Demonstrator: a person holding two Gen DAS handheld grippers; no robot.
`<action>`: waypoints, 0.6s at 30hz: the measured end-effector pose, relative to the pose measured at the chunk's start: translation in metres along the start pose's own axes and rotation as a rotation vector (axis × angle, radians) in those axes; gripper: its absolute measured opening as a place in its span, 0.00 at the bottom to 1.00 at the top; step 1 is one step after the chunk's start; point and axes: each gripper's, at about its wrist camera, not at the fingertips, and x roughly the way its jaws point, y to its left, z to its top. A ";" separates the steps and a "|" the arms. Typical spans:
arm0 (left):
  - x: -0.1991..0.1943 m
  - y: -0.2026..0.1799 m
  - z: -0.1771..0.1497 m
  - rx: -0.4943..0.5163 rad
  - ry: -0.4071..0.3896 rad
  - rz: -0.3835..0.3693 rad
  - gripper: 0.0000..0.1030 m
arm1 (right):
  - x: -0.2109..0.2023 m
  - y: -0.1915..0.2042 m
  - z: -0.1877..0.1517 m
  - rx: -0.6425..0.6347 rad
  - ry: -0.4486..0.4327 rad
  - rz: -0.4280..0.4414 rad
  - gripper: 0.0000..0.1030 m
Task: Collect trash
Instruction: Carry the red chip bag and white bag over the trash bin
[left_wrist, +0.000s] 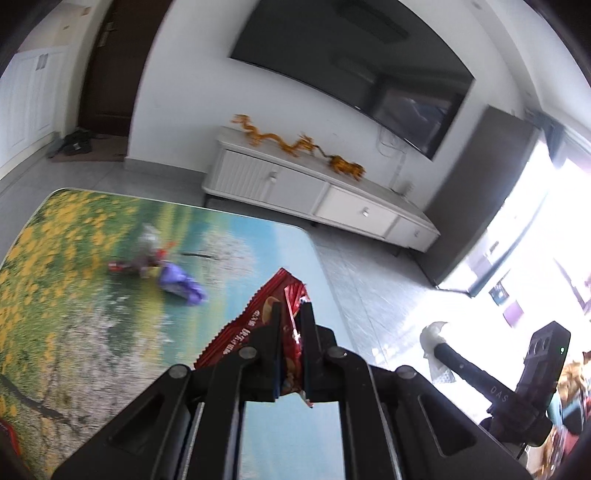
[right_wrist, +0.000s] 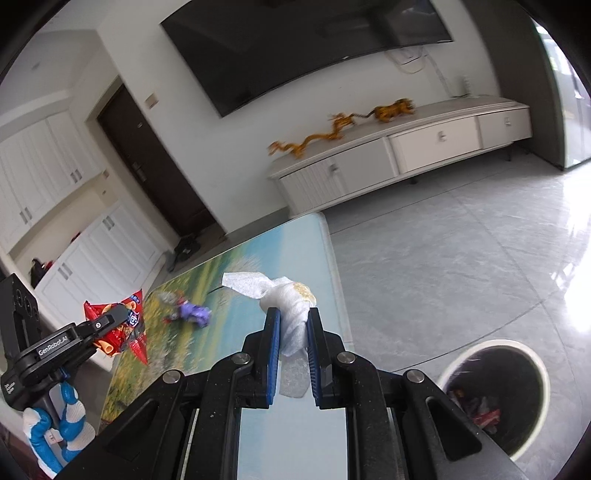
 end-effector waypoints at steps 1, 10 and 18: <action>0.004 -0.008 -0.001 0.015 0.008 -0.007 0.07 | -0.005 -0.006 0.000 0.009 -0.009 -0.013 0.13; 0.063 -0.111 -0.025 0.193 0.144 -0.088 0.07 | -0.041 -0.095 -0.012 0.145 -0.057 -0.173 0.13; 0.134 -0.204 -0.075 0.375 0.319 -0.138 0.09 | -0.051 -0.184 -0.046 0.310 -0.010 -0.278 0.13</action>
